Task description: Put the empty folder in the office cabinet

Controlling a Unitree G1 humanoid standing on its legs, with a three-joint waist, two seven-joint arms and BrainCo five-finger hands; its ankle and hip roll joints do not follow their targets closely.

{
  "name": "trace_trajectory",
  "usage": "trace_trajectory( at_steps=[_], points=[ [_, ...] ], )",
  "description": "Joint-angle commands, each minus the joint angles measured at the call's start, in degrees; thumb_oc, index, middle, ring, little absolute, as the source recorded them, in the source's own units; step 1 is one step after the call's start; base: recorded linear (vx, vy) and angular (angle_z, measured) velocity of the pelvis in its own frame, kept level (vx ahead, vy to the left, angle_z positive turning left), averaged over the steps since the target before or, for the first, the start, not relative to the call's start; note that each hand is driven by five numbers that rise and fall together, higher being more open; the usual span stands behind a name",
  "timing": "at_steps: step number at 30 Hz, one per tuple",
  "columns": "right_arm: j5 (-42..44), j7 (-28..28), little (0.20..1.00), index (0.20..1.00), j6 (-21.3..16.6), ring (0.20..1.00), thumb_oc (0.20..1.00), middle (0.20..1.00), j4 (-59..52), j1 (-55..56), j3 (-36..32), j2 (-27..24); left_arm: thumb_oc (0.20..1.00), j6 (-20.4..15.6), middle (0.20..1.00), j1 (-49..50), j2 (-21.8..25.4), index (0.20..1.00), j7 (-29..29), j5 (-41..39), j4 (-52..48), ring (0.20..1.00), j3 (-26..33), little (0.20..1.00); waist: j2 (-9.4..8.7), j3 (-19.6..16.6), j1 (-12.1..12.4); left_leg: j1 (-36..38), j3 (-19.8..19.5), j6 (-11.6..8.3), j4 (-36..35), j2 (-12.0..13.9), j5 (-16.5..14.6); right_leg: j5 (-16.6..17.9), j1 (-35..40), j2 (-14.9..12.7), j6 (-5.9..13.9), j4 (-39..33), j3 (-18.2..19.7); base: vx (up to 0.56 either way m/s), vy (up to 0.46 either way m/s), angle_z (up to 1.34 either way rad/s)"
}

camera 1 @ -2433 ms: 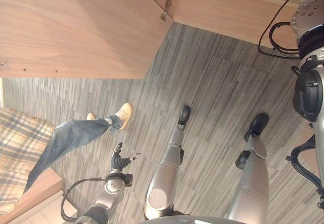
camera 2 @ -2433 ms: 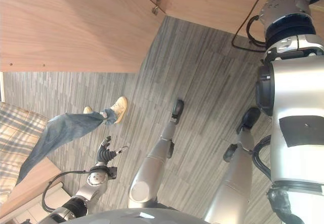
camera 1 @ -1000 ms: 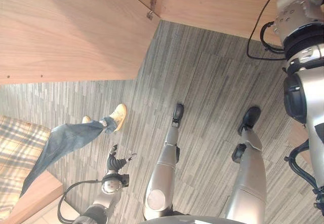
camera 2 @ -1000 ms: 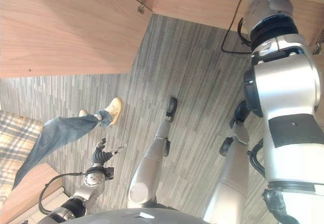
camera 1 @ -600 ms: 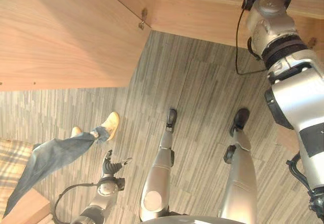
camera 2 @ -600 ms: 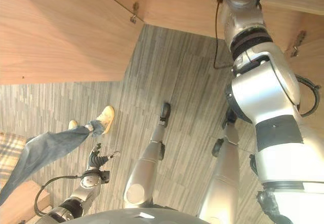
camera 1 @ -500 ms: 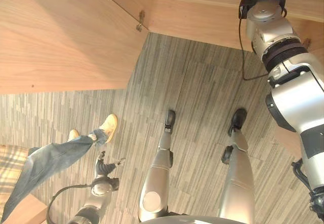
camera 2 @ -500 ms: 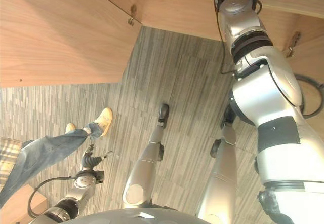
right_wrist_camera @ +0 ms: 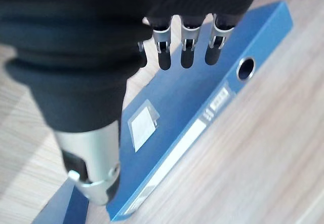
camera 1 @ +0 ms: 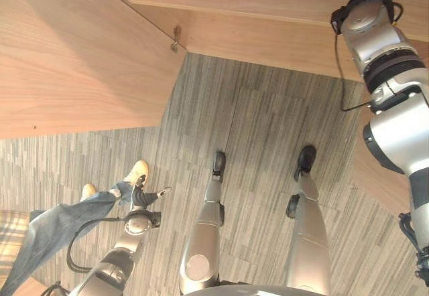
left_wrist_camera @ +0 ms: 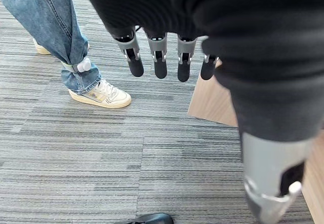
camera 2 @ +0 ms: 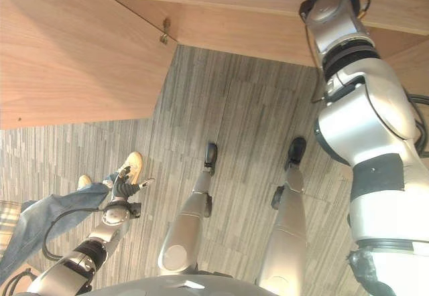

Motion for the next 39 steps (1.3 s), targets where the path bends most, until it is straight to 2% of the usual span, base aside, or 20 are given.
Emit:
trace_trajectory(
  at_steps=[1, 3, 9, 14, 22, 35, 36, 37, 38, 39],
  points=[
    [-3.05, -1.37, 1.0, 1.0, -3.23, 1.0, 1.0, 1.0, -1.06, -3.56, 2.21, -1.5, 1.0, -0.19, 1.0, -0.07, 3.2, 1.0, 0.82, -1.7, -0.39, 1.0, 0.01, 1.0, -1.08, 2.03, 2.26, 11.62, 2.16, -0.76, 0.42, 0.66, -11.29, 0.97, -0.52, -1.45, 5.45, -3.52, 3.66, 0.0, 0.0, 0.0],
    [-4.42, -2.39, 1.0, 1.0, -3.78, 1.0, 1.0, 1.0, -2.66, -2.11, 2.29, -1.73, 1.0, -0.05, 1.0, -0.07, 3.3, 1.0, 0.94, -1.58, -0.56, 1.0, 0.43, 1.0, -1.35, 2.04, 1.96, 11.94, 2.5, -0.8, 0.29, 0.64, -11.22, 1.21, -0.44, -1.26, 5.5, -3.81, 3.74, -0.03, 0.014, -0.05],
    [-8.47, -4.56, 1.0, 1.0, -4.66, 1.0, 1.0, 1.0, -10.57, 4.3, 1.18, 2.05, 1.0, 0.11, 1.0, -1.96, 3.12, 1.0, 2.32, -1.93, 0.84, 1.0, 1.83, 1.0, -3.02, 2.35, 0.11, 12.5, 3.46, -0.69, 0.66, 0.4, -12.04, 2.21, -0.32, -0.86, 5.53, -4.84, 4.52, -0.02, 0.01, -0.05],
    [-19.28, -6.81, 1.0, 1.0, -3.39, 1.0, 1.0, 1.0, -13.97, 7.74, 1.78, 6.01, 1.0, -0.4, 1.0, -5.29, 3.08, 1.0, 4.16, -1.89, 2.94, 1.0, 2.77, 1.0, -4.81, 3.27, -2.3, 13.05, 4.48, -0.63, 0.81, 0.18, -13.18, 3.55, -0.07, -0.45, 5.72, -6.53, 5.53, -0.03, -0.005, -0.15],
    [-20.04, -7.33, 1.0, 1.0, -2.8, 1.0, 1.0, 1.0, -9.19, 6.43, 0.67, 6.2, 1.0, -1.51, 1.0, -5.99, 2.72, 1.0, 4.74, -2.1, 3.68, 1.0, 2.5, 1.0, -4.42, 3.78, -2.65, 13.5, 4.94, -0.79, -0.02, 0.55, -12.25, 4.29, -0.24, -0.43, 5.87, -7.18, 5.85, 0.0, -0.006, -0.06],
    [-20.76, -4.64, 1.0, 1.0, -1.89, 1.0, 1.0, 1.0, -0.04, 0.75, 6.73, -1.21, 1.0, -1.49, 1.0, -4.83, 2.5, 1.0, 3.52, -2.43, 4.69, 1.0, 0.97, 1.0, -3.03, 2.26, -0.48, 12.94, 3.67, -2.01, -0.66, 2.61, -8.83, 2.16, -0.69, 0.69, 5.36, -5.72, 3.9, 0.03, -0.032, -0.02],
    [-20.86, -4.35, 0.62, 0.62, -1.84, 0.62, 0.62, 0.62, 0.26, 0.43, 7.1, -1.56, 1.0, -1.49, 1.0, -4.86, 2.63, 1.0, 3.46, -2.52, 4.74, 1.0, 1.04, 1.0, -2.89, 2.19, -0.17, 12.76, 3.54, -2.11, -0.66, 2.78, -8.48, 1.94, -0.76, 0.75, 5.35, -5.59, 3.74, 0.04, -0.033, 0.04],
    [-21.05, -4.25, 0.426, 0.426, -1.76, 0.426, 0.426, 0.426, 0.43, 0.29, 7.54, -1.95, 1.0, -1.5, 1.0, -4.76, 2.64, 1.0, 3.4, -2.44, 4.7, 1.0, 0.98, 1.0, -2.76, 2.13, -0.03, 12.59, 3.36, -2.2, -0.66, 2.96, -8.25, 1.73, -0.89, 0.82, 5.34, -5.43, 3.59, 0.03, -0.022, 0.04],
    [-21.05, -4.25, 0.426, 0.426, -1.76, 0.426, 0.426, 0.426, 0.43, 0.29, 7.54, -1.95, 1.0, -1.5, 1.0, -4.76, 2.64, 1.0, 3.4, -2.44, 4.7, 1.0, 0.98, 1.0, -2.76, 2.13, -0.03, 12.59, 3.36, -2.2, -0.66, 2.96, -8.25, 1.73, -0.89, 0.82, 5.34, -5.43, 3.59, 0.02, -0.012, 0.03],
    [-21.43, -4.26, 0.2, 0.2, -1.64, 0.2, 0.2, 0.2, 0.76, -0.02, 7.91, -2.16, 1.0, -1.42, 1.0, -4.69, 2.66, 1.0, 3.27, -2.42, 4.61, 1.0, 0.93, 1.0, -2.58, 2.05, 0.13, 12.41, 3.26, -2.26, -0.66, 3.12, -8.02, 1.45, -1.14, 0.96, 5.25, -5.06, 3.45, 0.0, 0.0, 0.0]
  ],
)
